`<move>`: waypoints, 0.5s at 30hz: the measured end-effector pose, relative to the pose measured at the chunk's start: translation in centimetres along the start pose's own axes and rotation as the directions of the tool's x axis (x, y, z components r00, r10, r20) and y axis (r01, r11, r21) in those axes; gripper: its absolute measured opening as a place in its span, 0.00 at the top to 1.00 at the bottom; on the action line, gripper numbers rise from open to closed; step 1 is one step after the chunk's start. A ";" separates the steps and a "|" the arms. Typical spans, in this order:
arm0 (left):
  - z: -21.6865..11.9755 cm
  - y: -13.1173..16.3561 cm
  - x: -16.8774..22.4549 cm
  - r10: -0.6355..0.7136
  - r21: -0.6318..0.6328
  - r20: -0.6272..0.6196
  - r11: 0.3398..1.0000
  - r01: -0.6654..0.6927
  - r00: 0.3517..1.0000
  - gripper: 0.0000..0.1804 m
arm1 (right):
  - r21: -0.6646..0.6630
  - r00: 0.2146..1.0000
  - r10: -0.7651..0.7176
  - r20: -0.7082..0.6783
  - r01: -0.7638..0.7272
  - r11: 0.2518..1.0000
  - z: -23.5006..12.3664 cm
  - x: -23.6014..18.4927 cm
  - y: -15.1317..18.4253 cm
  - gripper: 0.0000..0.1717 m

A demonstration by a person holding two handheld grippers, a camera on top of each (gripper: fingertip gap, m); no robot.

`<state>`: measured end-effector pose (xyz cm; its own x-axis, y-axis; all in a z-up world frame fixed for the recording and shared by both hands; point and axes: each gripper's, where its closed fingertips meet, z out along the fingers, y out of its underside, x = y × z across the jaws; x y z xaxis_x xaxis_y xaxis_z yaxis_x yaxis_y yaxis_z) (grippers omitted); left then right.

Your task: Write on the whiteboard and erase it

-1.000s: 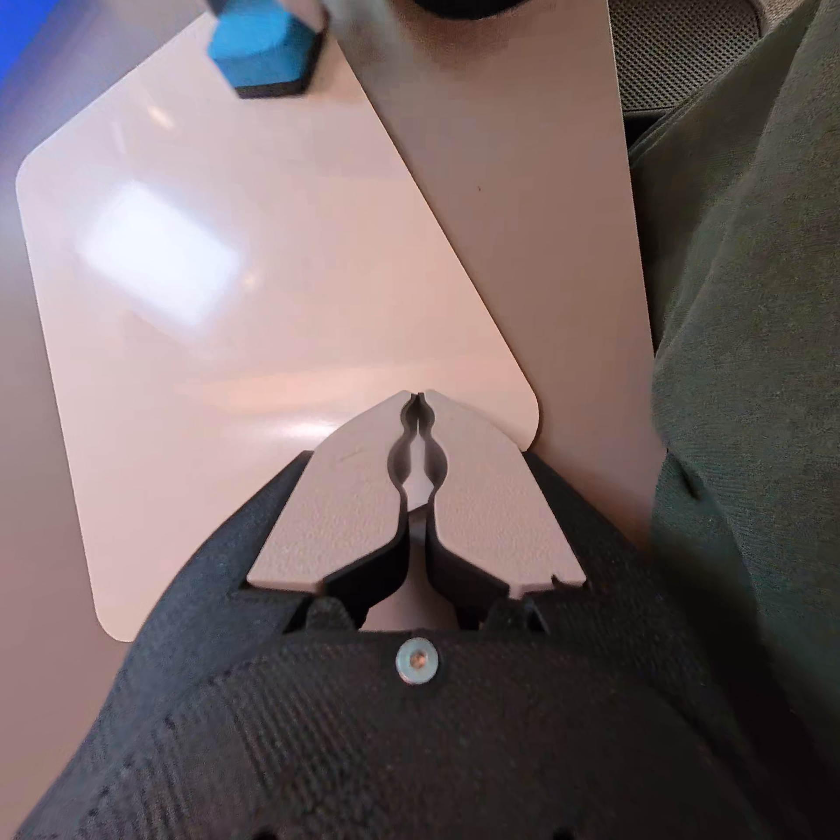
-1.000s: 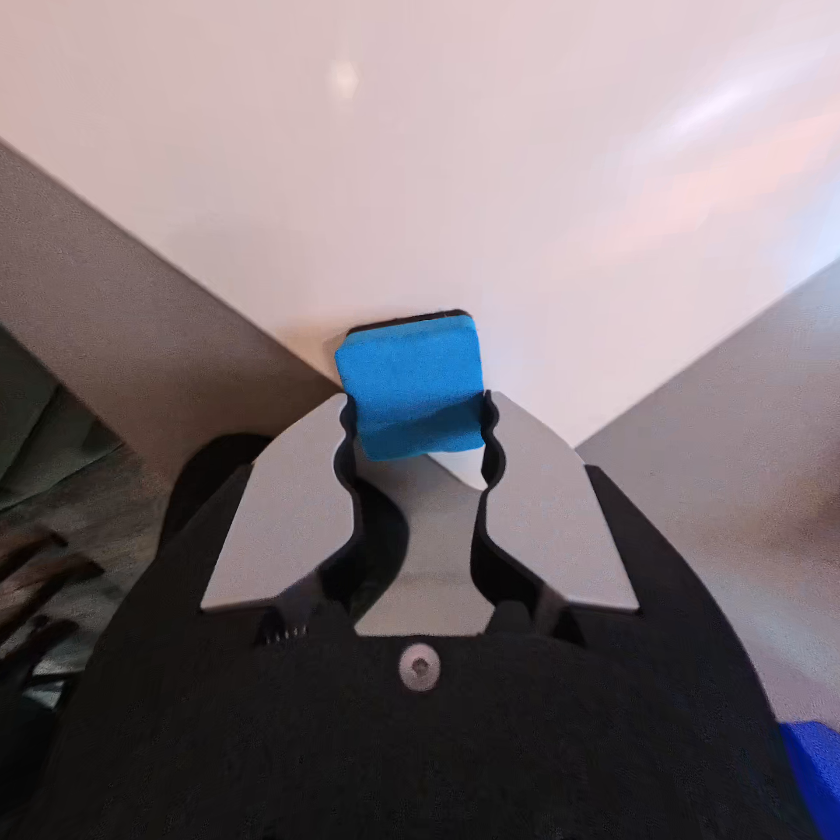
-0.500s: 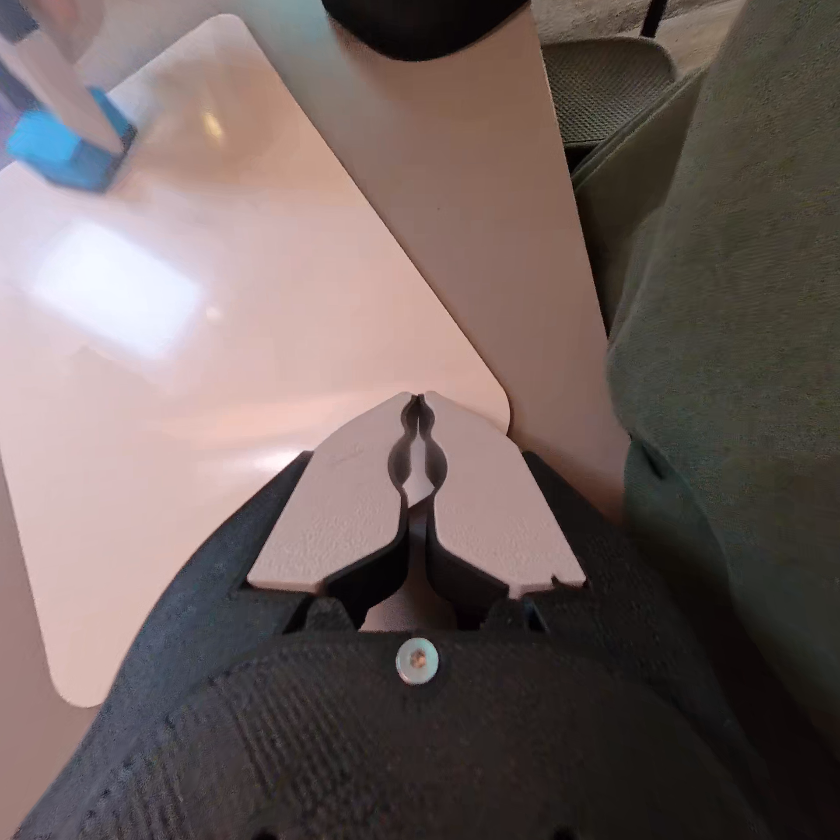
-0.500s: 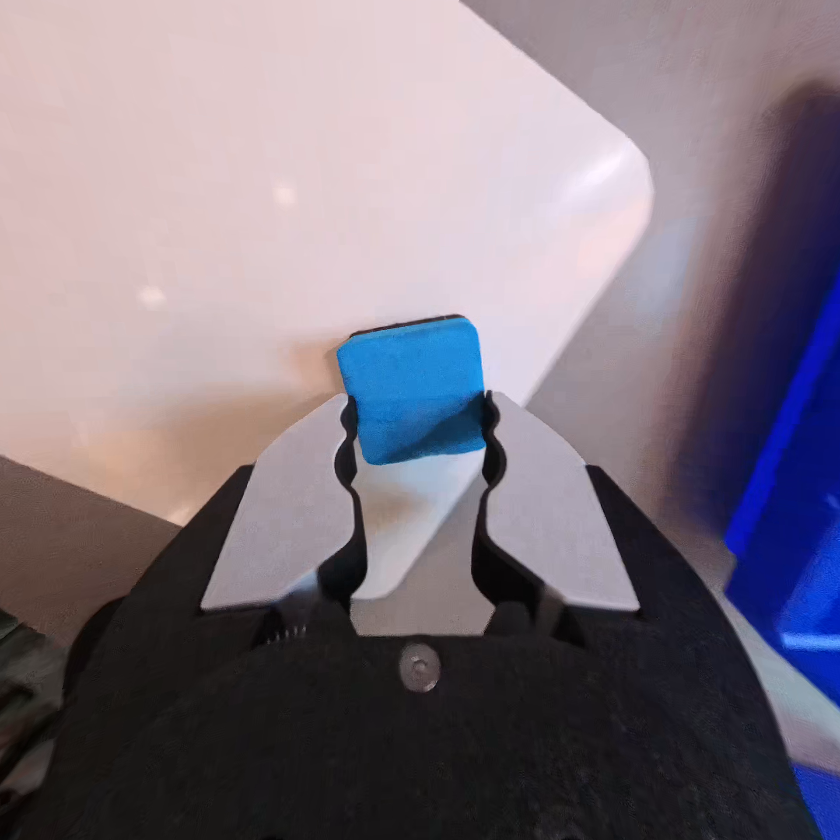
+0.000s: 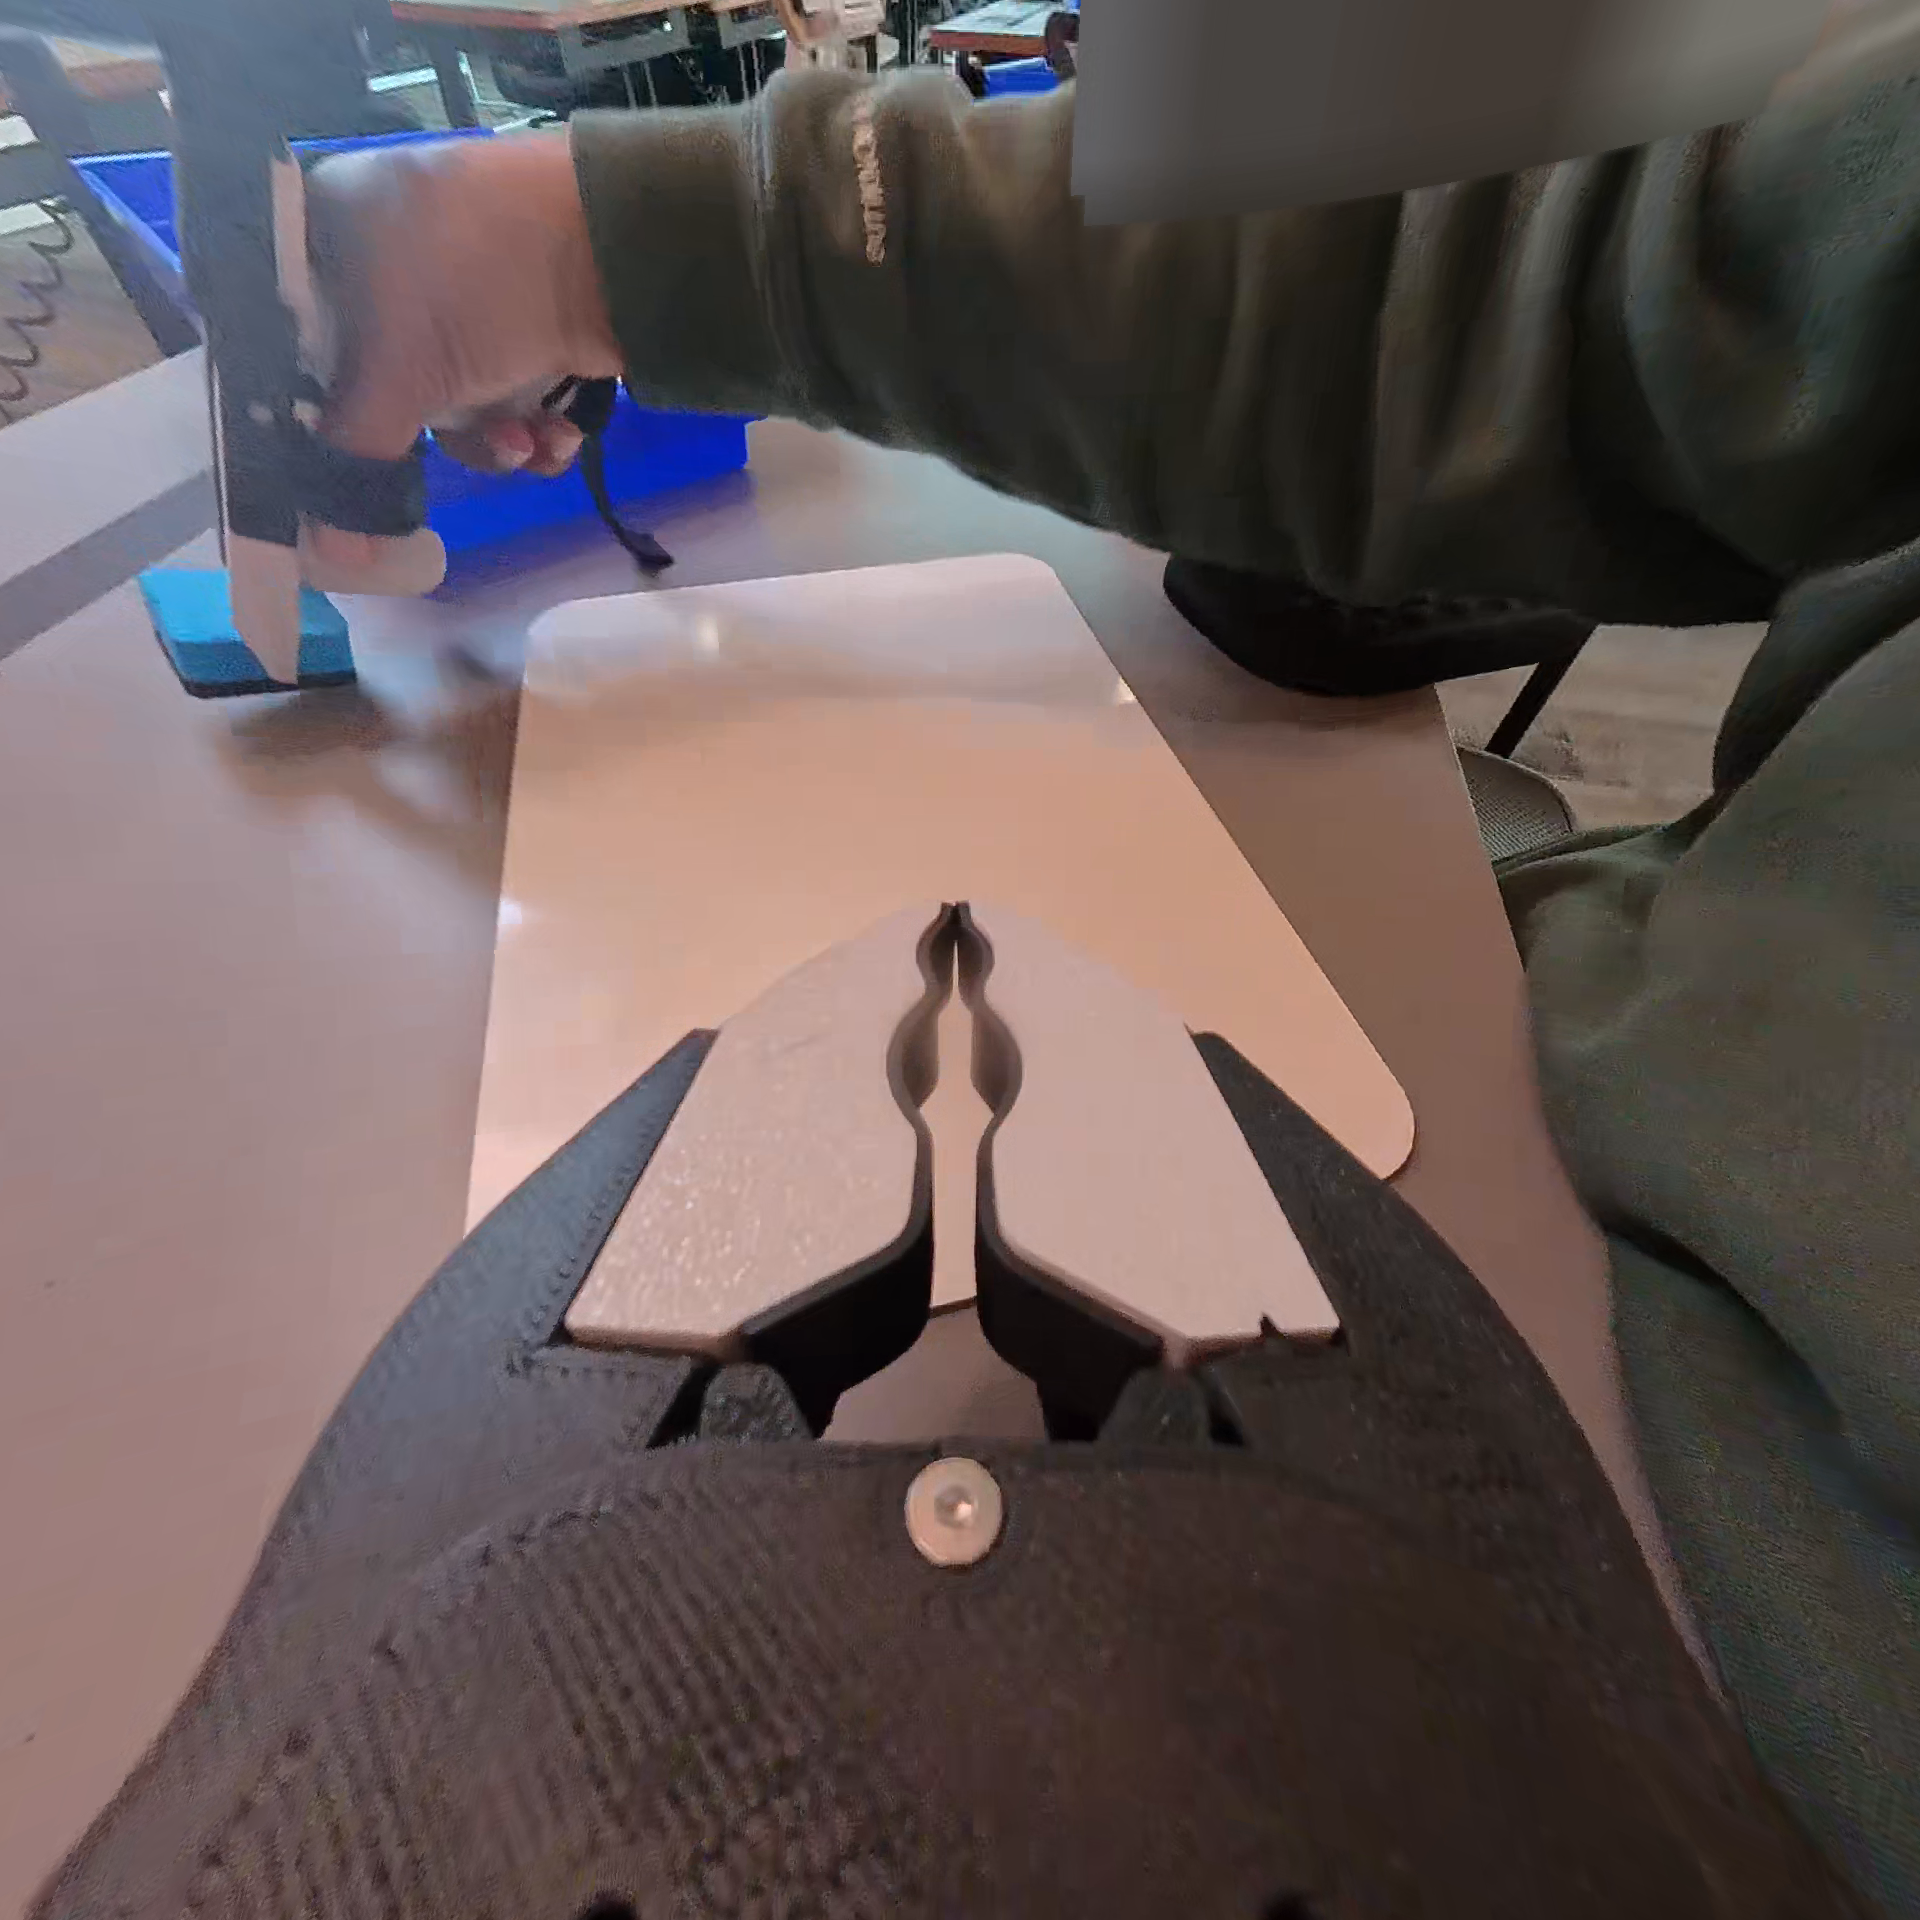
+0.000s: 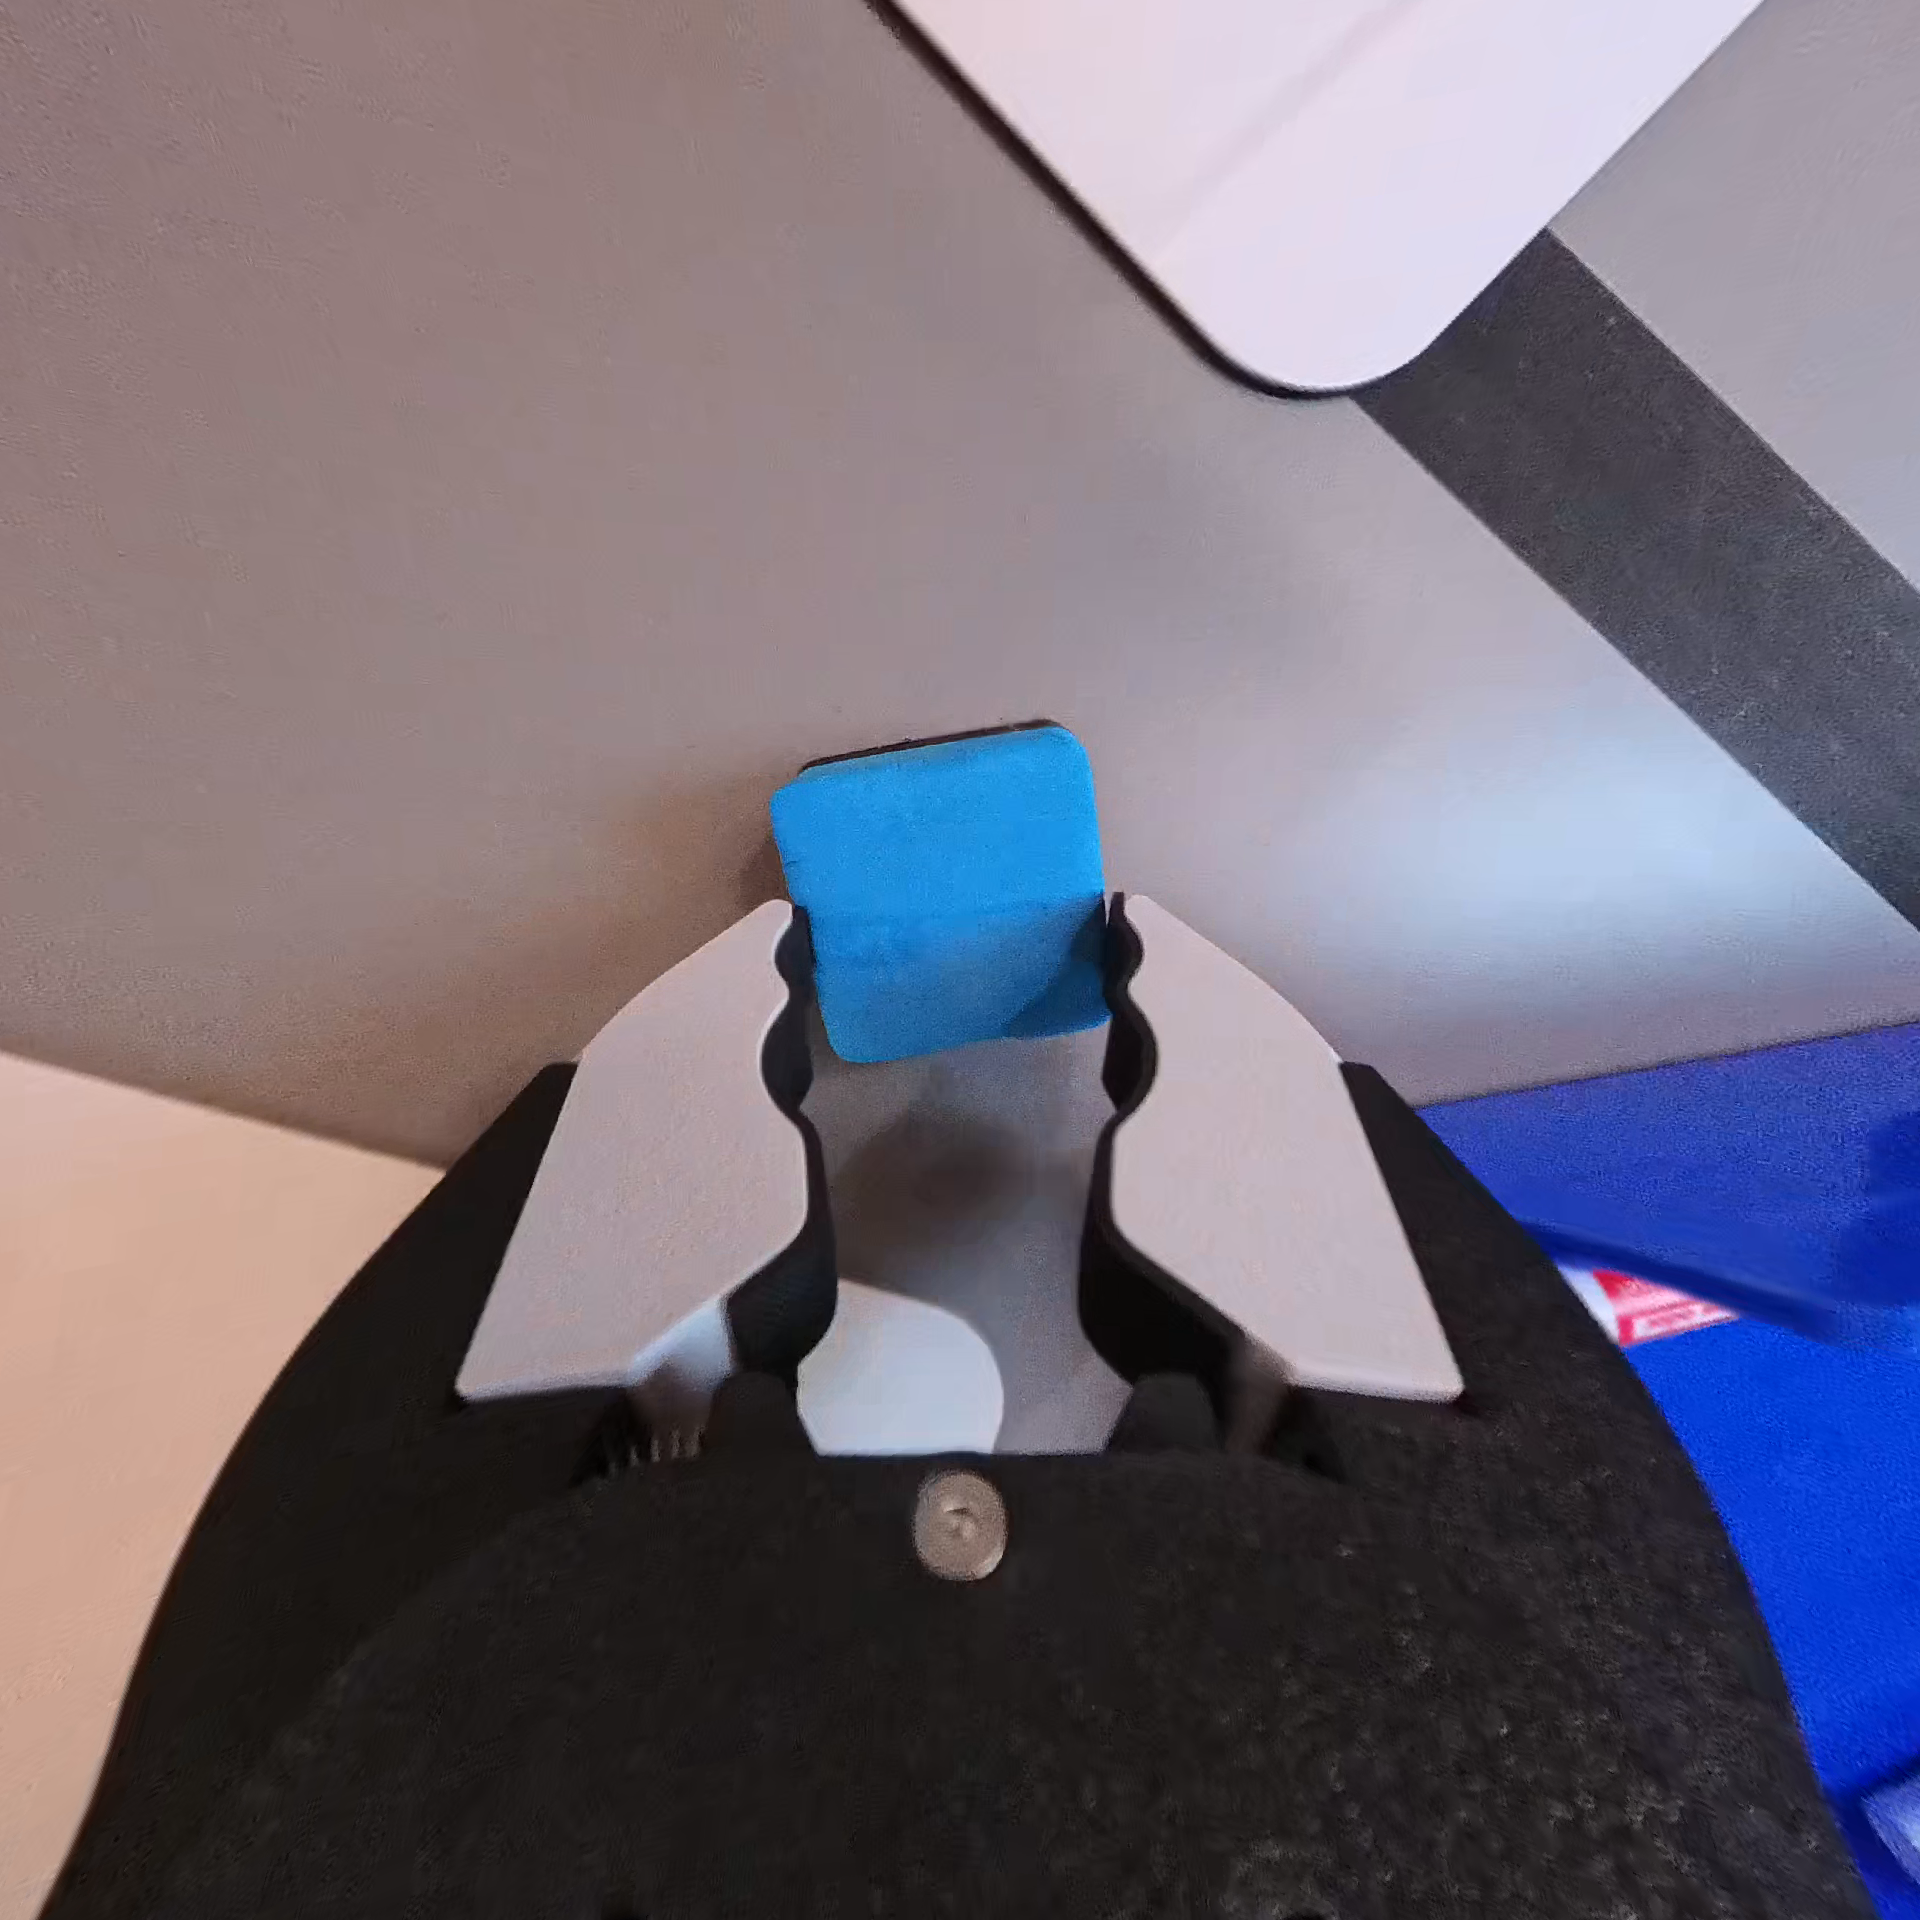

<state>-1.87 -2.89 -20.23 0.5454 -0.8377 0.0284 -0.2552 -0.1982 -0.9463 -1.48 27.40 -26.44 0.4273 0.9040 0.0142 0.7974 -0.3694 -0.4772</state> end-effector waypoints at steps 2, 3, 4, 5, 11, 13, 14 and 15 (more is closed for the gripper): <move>-0.2 -0.1 -0.1 0.009 0.007 0.010 1.000 -0.009 1.000 1.00 | -0.029 0.999 0.021 -0.034 -0.022 0.999 1.1 0.9 0.3 0.68; -0.2 -0.2 0.0 0.016 0.007 0.012 1.000 -0.016 1.000 1.00 | -0.027 0.999 0.027 -0.039 -0.028 0.999 1.4 1.1 0.4 0.68; -0.1 -0.1 0.1 0.020 0.005 0.013 1.000 -0.020 1.000 1.00 | -0.006 0.998 0.039 -0.044 -0.040 0.999 1.3 1.2 0.3 0.65; -0.1 -0.1 0.2 0.023 0.002 0.013 1.000 -0.023 1.000 1.00 | 0.016 0.998 0.047 -0.042 -0.047 0.999 1.1 1.1 0.2 0.61; -0.1 0.8 -0.8 0.013 -0.053 0.055 0.999 -0.010 0.998 0.95 | 0.216 0.983 -0.158 0.090 0.135 0.967 -5.8 -4.7 1.2 0.56; -0.3 0.9 -1.3 0.004 -0.062 0.077 0.998 0.001 0.997 0.95 | 0.207 0.941 -0.284 0.182 0.246 0.947 -8.0 -8.4 4.7 0.57; -0.3 1.0 -1.6 0.002 -0.064 0.087 0.998 0.004 0.996 0.95 | 0.196 0.914 -0.339 0.221 0.299 0.934 -8.9 -10.2 6.9 0.58; -0.4 1.0 -1.8 0.001 -0.066 0.096 0.998 0.005 0.995 0.95 | 0.165 0.886 -0.389 0.250 0.357 0.919 -9.6 -11.9 9.5 0.58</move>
<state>-3.37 -1.79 -21.13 0.6196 -0.7849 -0.0039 -0.3043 -0.2356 -0.9230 5.11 11.11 -22.69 -0.0383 0.9990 -0.0213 0.8153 0.0189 -0.5787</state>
